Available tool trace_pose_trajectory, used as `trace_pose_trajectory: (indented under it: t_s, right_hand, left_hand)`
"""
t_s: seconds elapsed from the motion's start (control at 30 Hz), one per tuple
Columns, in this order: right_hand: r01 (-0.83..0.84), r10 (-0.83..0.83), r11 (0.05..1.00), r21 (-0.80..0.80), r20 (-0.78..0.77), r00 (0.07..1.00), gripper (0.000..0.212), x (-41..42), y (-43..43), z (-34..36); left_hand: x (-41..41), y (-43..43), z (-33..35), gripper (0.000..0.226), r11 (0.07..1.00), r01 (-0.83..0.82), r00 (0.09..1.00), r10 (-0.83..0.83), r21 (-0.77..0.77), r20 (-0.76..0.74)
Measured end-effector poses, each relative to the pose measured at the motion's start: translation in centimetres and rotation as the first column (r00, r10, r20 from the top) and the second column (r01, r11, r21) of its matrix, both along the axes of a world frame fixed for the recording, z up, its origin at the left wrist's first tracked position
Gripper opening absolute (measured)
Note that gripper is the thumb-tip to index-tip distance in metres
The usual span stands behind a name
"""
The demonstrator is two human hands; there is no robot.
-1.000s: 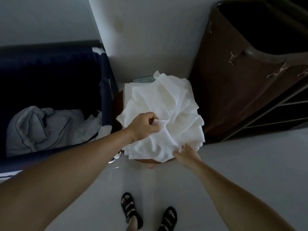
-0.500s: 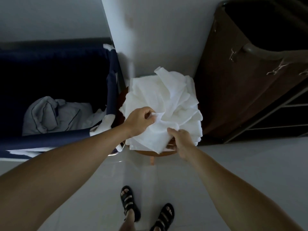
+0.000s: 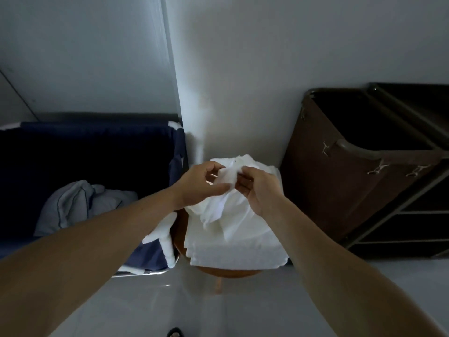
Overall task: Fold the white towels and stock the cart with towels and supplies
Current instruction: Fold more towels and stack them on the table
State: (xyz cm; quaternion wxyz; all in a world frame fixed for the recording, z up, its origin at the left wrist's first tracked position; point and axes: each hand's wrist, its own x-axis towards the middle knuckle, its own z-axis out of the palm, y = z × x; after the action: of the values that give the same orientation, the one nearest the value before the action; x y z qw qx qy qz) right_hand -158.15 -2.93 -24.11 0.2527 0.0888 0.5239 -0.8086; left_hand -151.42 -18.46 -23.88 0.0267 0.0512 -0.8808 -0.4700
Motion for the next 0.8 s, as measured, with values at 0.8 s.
trace_pose_trajectory:
  t_s: [0.8]
  right_hand:
    - [0.081, 0.458, 0.639, 0.765, -0.463, 0.759, 0.028, -4.3, -4.1, 3.5]
  left_hand:
    - [-6.1, -5.8, 5.4, 0.015, 0.980, -0.044, 0.999, 0.046, 0.193, -0.006]
